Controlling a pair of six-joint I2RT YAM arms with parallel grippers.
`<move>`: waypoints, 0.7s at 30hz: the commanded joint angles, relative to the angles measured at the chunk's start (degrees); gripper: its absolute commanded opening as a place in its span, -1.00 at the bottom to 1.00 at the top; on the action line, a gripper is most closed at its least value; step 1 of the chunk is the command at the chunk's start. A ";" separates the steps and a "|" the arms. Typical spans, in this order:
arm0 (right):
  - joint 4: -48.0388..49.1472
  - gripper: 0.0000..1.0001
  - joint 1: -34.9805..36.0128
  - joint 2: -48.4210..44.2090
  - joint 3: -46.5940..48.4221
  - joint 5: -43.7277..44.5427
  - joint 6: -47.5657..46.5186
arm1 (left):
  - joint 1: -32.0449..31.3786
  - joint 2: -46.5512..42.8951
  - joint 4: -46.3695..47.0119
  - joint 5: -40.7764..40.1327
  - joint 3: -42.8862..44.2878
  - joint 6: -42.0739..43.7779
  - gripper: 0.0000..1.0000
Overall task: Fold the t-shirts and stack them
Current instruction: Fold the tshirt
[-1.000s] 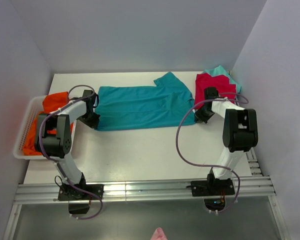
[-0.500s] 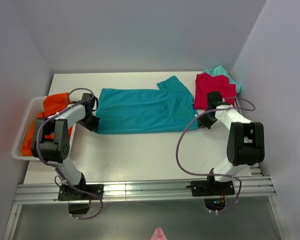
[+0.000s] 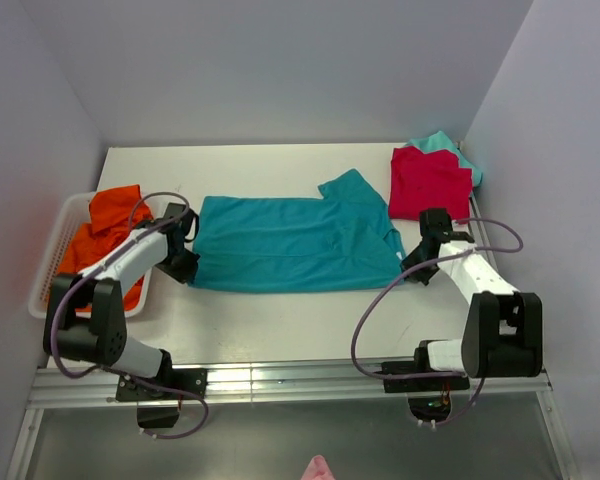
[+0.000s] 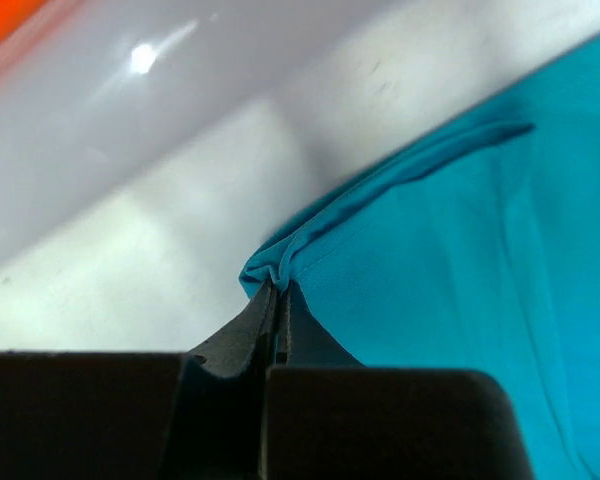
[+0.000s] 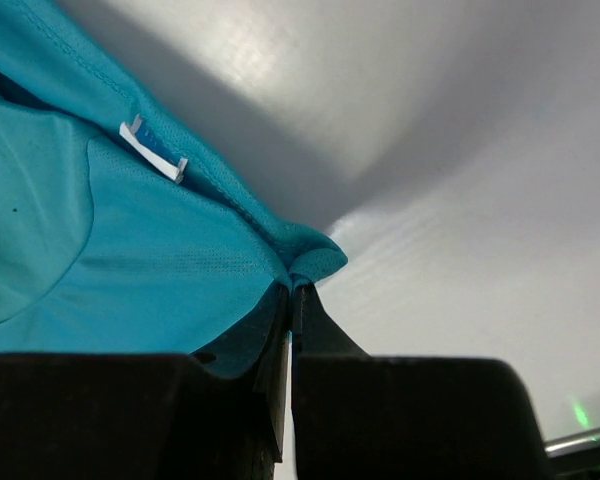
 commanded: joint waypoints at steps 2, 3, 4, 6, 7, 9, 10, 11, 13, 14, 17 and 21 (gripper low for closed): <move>-2.62 -1.00 -0.53 -5.81 -3.82 2.55 -1.17 | -2.13 -7.87 -5.08 -2.11 -3.20 -4.13 -0.99; -2.89 -1.00 -0.44 -6.61 -4.43 2.64 -1.26 | -2.39 -8.93 -5.52 -2.02 -3.90 -4.57 -0.99; -3.41 -1.00 -0.53 -7.49 -5.57 2.81 -1.26 | -2.57 -10.94 -6.66 -1.84 -5.30 -5.44 -0.99; -4.03 -1.00 -0.44 -9.95 -6.89 3.52 -1.26 | -3.27 -13.32 -7.46 -1.75 -7.76 -6.68 -0.99; -4.64 -1.00 -0.53 -11.26 -7.25 3.78 -1.09 | -3.45 -15.77 -7.98 -1.75 -8.56 -7.12 -0.99; -4.82 -1.00 -0.44 -12.68 -7.60 3.52 -1.09 | -4.06 -17.98 -9.47 -1.75 -10.58 -8.17 -0.99; -5.87 -1.00 -0.35 -13.64 -7.52 3.61 -0.22 | -4.24 -20.25 -10.18 -1.75 -11.11 -8.53 -0.99; -6.40 -1.00 -0.35 -14.00 -7.43 3.78 0.23 | -4.59 -21.41 -11.58 -1.67 -11.64 -8.88 -0.99; -7.29 -1.00 -0.35 -14.96 -7.25 4.40 0.67 | -4.85 -24.84 -12.47 -1.75 -13.05 -9.58 -0.99; -7.63 -1.00 -0.44 -15.23 -7.25 4.40 0.93 | -4.94 -25.89 -13.25 -1.93 -13.40 -9.76 -0.99; -8.95 -1.00 -0.35 -16.11 -7.25 4.13 1.99 | -5.03 -28.36 -14.23 -2.54 -13.93 -9.76 -0.95; -11.76 -1.00 -0.35 -18.30 -7.08 3.96 3.83 | -5.03 -28.71 -15.02 -2.72 -13.05 -9.32 -0.70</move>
